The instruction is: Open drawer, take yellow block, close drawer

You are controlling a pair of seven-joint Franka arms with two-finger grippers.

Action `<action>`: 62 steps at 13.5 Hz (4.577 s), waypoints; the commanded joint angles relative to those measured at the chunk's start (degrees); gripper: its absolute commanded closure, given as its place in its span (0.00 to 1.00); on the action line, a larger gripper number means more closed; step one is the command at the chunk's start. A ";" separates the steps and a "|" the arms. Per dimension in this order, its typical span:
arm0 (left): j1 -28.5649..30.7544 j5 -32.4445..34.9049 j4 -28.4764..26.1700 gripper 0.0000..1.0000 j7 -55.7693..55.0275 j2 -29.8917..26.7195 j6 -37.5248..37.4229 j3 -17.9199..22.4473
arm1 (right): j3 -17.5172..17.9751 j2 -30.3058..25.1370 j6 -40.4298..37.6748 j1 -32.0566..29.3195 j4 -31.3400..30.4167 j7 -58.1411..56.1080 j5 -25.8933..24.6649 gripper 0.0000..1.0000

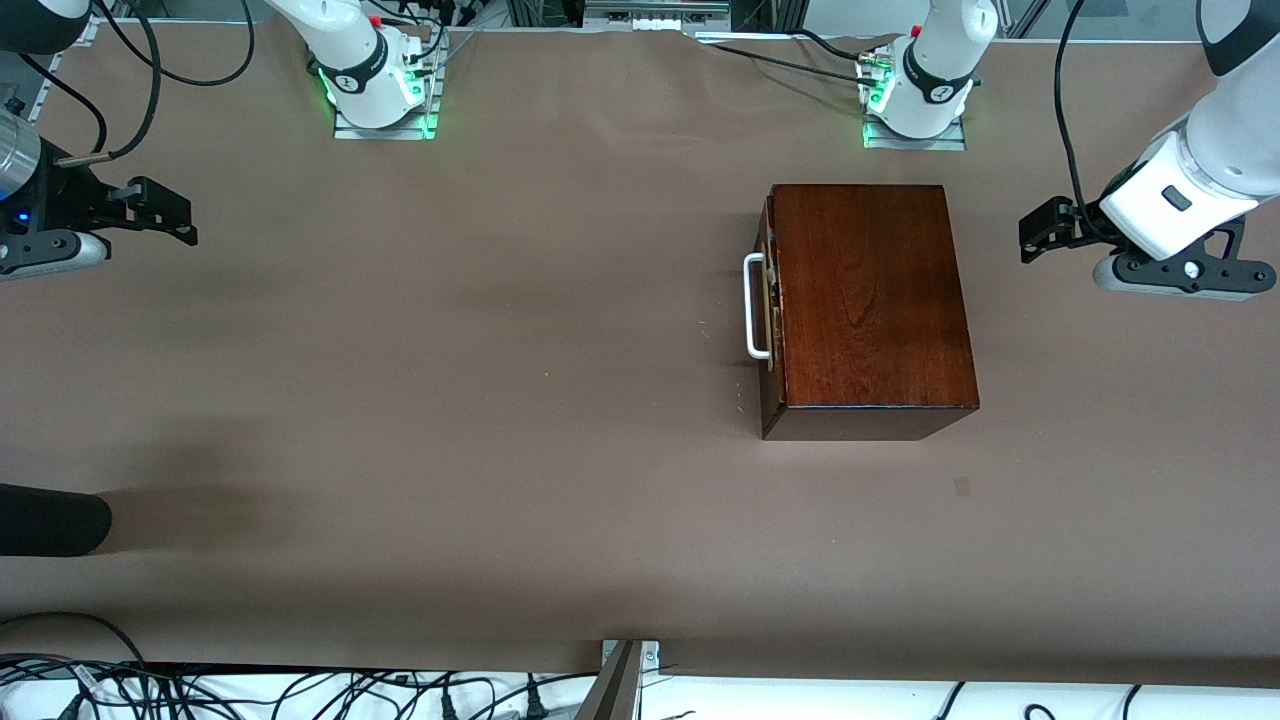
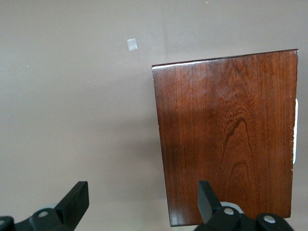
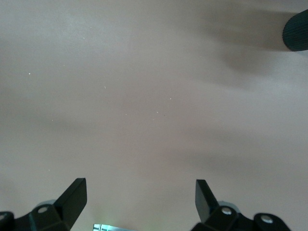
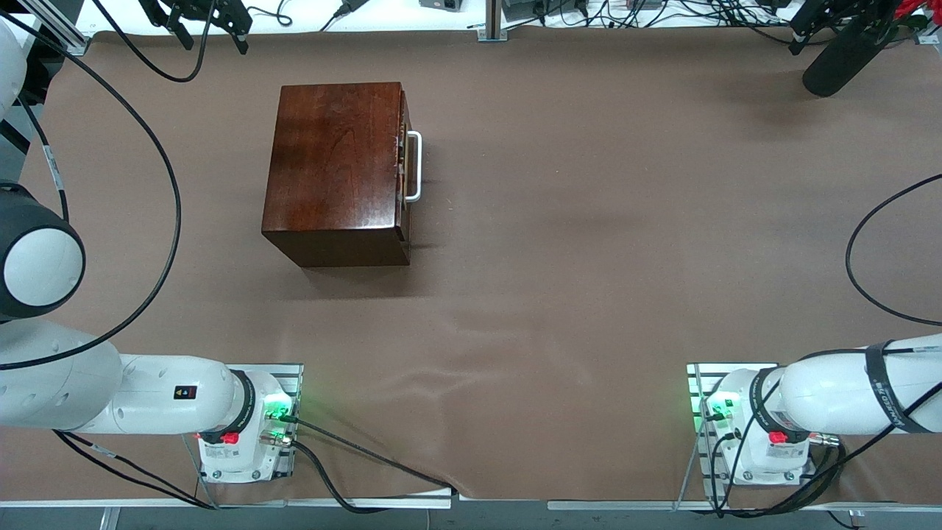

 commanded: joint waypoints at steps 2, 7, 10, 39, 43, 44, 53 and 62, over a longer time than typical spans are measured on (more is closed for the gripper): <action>0.22 -0.85 2.12 0.00 0.27 0.85 -1.22 -0.04 | 0.07 0.29 -0.87 -0.13 1.10 0.59 0.29 0.00; 0.22 -0.85 2.12 0.00 0.36 0.85 -1.22 -0.04 | 0.07 0.29 -0.87 -0.13 1.10 0.59 0.29 0.00; 0.13 -0.85 2.12 0.00 0.01 0.85 -1.39 -0.04 | 0.07 0.21 -0.96 -0.13 1.10 0.59 0.29 0.00; -18.48 -0.06 -7.90 0.00 -21.29 10.23 17.13 -5.23 | 0.33 0.21 2.38 0.04 0.84 0.77 2.39 0.00; -26.13 3.09 -5.79 0.00 -29.41 14.55 19.16 -5.23 | 0.24 0.21 2.82 0.04 0.75 0.86 2.84 0.00; -27.63 4.84 -5.79 0.00 -33.61 15.86 19.43 -5.32 | 0.24 0.21 2.82 0.04 0.75 0.77 2.84 0.00; -33.71 18.31 -7.38 0.00 -41.29 24.04 22.16 -5.23 | 0.07 0.21 2.56 0.04 0.75 0.77 2.75 0.00; -34.41 20.24 -7.20 0.00 -43.58 27.74 26.11 -5.23 | 0.07 0.21 2.38 -0.05 0.75 0.77 2.75 0.00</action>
